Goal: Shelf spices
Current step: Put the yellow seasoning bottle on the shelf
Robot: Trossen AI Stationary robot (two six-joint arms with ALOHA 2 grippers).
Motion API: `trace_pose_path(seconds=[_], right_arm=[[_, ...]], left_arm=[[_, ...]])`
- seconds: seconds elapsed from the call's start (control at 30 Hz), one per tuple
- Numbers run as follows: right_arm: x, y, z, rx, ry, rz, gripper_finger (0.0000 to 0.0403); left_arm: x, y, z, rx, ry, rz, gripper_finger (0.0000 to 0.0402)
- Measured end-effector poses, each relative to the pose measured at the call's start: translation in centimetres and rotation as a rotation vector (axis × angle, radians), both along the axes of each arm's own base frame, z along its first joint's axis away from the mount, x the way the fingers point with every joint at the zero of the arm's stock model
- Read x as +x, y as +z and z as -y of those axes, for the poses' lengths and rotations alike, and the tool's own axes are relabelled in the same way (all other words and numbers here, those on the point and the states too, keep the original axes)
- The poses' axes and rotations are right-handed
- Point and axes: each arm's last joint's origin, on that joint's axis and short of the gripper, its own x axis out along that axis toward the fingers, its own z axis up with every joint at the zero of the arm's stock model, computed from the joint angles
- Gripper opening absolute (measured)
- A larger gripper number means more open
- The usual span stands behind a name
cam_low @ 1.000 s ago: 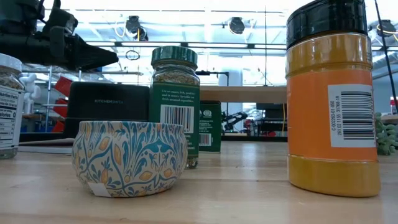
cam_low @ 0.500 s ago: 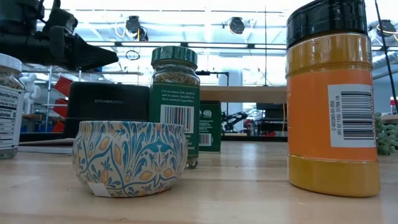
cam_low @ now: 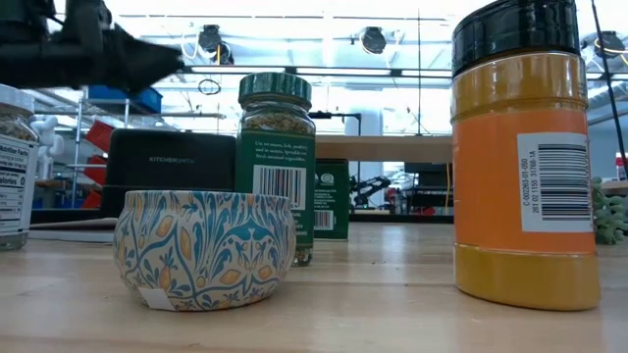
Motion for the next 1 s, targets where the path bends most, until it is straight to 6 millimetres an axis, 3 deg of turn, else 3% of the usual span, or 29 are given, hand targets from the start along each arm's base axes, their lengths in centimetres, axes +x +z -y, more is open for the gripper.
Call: trace_pose_path(seconds=[0.3,0.67,1.0], right_arm=[[0.0,-2.5,-0.3,0.085,-0.075,-0.279,0.0132],[1.0,-4.7,-2.4,0.062,-0.029,-0.471,0.0132],[2.8,-6.9,-5.1,0.019,0.031,-0.601,0.0132]], left_arm=[[-0.3,1.4,0.1,-0.043,-0.039,0.129,0.0199],[-0.4,3.7,1.2,-0.026,-0.375,0.138,0.0199],[1.3,6.8,1.3,-0.085,-0.385,-0.184,0.0199]])
